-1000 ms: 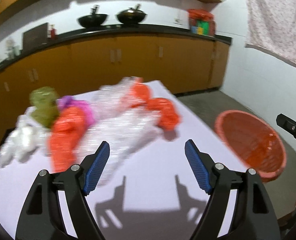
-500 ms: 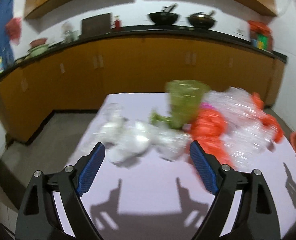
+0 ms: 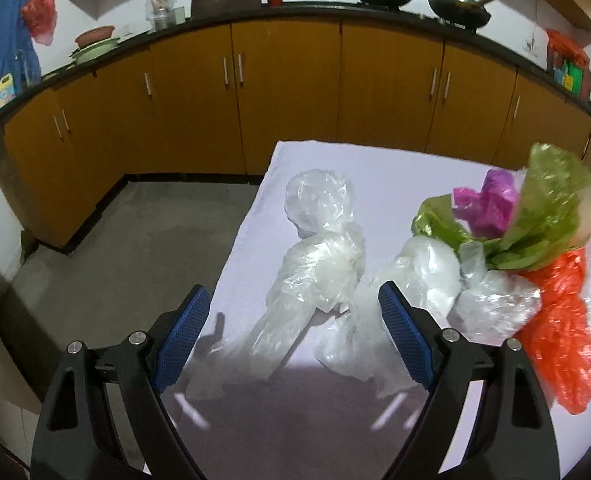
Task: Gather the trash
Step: 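Move the left tool back to the clear bags while the right tool grasps another orange bag, then grasp the clear plastic bag with the left tool and lift it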
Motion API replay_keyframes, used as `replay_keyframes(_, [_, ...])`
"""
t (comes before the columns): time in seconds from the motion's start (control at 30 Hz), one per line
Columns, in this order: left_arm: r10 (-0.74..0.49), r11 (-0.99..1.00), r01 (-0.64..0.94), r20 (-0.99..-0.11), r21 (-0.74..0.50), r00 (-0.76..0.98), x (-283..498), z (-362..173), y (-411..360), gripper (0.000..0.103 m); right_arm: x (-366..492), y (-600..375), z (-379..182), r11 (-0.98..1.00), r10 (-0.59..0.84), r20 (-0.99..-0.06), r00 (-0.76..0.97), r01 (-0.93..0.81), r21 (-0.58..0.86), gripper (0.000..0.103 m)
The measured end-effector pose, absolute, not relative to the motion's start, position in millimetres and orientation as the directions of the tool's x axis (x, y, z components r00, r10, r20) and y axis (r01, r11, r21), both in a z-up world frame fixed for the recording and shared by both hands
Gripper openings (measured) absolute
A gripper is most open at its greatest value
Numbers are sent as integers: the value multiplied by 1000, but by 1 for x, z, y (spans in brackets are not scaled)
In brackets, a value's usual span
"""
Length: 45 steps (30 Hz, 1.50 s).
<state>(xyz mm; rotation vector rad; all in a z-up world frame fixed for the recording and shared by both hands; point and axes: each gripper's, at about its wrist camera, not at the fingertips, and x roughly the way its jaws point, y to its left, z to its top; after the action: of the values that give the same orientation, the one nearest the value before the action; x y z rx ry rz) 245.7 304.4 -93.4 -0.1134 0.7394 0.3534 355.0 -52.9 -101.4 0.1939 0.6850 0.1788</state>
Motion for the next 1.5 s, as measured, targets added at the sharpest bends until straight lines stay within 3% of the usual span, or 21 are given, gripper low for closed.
replay_keyframes(0.1, [255, 940, -340, -692, 16, 675, 246, -99, 303, 79, 362, -48, -107, 971, 219, -623, 751, -103, 217, 51])
replay_keyframes(0.27, [205, 948, -317, -709, -28, 675, 246, -104, 305, 69, 370, -45, -117, 972, 219, -650, 728, -101, 214, 33])
replay_keyframes(0.47, [185, 945, -322, -711, -61, 678, 244, -104, 309, 70, 371, -44, -118, 974, 216, -651, 728, -112, 198, 21])
replay_keyframes(0.67, [178, 948, -314, -718, -59, 673, 245, -105, 312, 69, 369, -44, -121, 973, 219, -656, 723, -116, 198, 19])
replay_keyframes(0.73, [162, 951, -302, -723, -68, 672, 246, -107, 310, 63, 369, -44, -121, 973, 220, -656, 722, -116, 198, 19])
replay_keyframes(0.9, [125, 956, -279, -730, -93, 672, 249, -110, 310, 27, 365, -47, -122, 972, 226, -657, 719, -123, 200, 16])
replay_keyframes(1.0, [121, 957, -273, -721, -98, 683, 246, -109, 308, 18, 359, -49, -122, 971, 231, -657, 718, -129, 201, 14])
replay_keyframes(1.43, [128, 964, -251, -682, -84, 720, 221, -92, 296, 17, 327, -62, -109, 964, 250, -638, 728, -127, 232, 12])
replay_keyframes(1.5, [126, 963, -255, -682, -91, 721, 221, -91, 295, 22, 323, -64, -108, 964, 250, -637, 729, -126, 234, 12])
